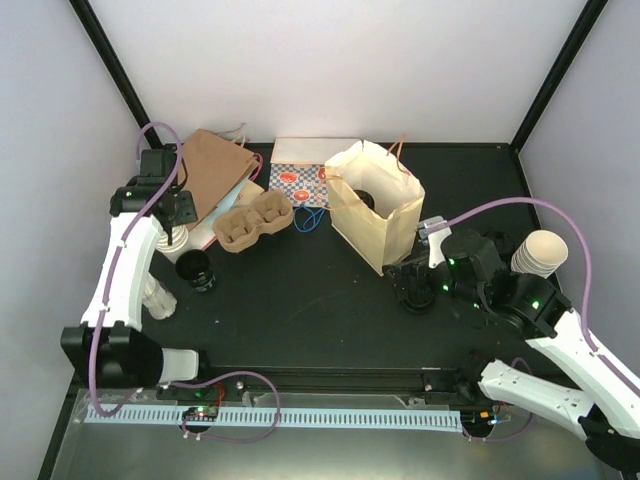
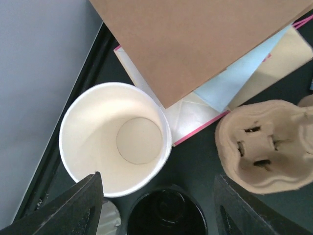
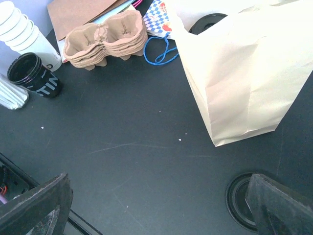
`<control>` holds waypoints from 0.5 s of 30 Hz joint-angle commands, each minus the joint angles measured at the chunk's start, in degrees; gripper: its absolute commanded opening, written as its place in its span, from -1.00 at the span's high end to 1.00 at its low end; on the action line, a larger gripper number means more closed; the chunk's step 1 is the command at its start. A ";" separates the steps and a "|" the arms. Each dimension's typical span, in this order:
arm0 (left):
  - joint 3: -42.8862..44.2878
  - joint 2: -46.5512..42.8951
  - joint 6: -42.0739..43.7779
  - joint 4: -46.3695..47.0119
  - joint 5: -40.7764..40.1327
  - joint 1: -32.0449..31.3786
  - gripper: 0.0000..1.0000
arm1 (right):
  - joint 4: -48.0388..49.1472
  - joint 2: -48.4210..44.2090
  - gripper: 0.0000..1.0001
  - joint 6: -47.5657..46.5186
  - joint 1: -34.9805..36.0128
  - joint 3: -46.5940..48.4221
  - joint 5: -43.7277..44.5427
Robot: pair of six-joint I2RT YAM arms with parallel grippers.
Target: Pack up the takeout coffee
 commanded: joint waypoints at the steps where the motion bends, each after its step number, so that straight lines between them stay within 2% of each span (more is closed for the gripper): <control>1: 3.86 4.33 2.19 0.45 4.27 3.46 -0.23 | -1.00 -1.09 -1.00 -1.06 -0.37 0.18 0.30; 6: 6.30 9.43 3.40 -1.94 10.12 4.97 0.02 | -0.64 -1.22 -1.00 -1.37 -0.35 -0.21 -0.35; 12: 5.98 12.09 2.68 -2.54 8.72 5.75 0.21 | -0.58 -0.63 -1.00 -1.79 -0.33 -0.03 -0.78; 15: 5.00 12.14 2.31 -1.73 7.66 6.03 0.19 | -0.33 -0.51 -1.00 -1.72 -0.29 -0.20 -1.03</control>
